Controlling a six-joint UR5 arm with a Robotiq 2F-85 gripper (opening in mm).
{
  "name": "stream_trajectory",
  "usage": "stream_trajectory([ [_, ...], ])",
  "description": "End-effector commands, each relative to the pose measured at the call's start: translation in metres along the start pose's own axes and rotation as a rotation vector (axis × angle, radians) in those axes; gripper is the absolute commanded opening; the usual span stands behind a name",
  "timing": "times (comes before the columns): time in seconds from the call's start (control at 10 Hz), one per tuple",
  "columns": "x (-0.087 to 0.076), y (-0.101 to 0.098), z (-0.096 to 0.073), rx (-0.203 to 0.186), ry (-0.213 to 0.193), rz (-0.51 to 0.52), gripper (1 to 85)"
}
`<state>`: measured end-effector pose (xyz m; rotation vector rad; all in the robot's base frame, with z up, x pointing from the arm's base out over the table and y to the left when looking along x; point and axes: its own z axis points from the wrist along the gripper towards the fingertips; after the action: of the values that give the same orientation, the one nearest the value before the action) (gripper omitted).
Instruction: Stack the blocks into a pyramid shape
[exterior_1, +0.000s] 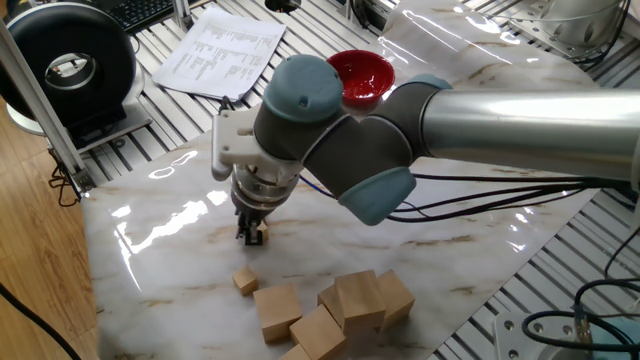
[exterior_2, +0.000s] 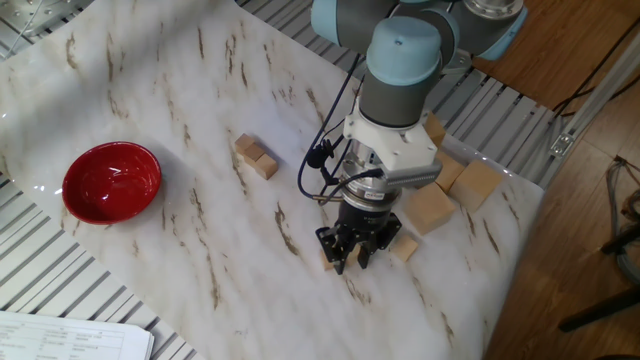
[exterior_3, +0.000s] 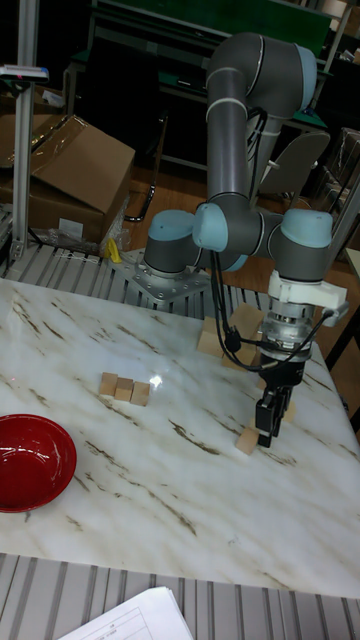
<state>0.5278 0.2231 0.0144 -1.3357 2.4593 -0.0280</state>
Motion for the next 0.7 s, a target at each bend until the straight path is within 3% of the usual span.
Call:
stream_trajectory([
  [0.0,-0.004,0.01,0.001,-0.026,-0.016,0.063,42.3],
  [0.1,-0.004,0.016,0.002,-0.034,-0.022,0.079,42.3],
  [0.4,0.006,0.014,0.002,-0.023,0.007,0.042,41.0],
  [0.6,0.008,0.012,0.002,-0.016,0.016,0.041,34.3],
])
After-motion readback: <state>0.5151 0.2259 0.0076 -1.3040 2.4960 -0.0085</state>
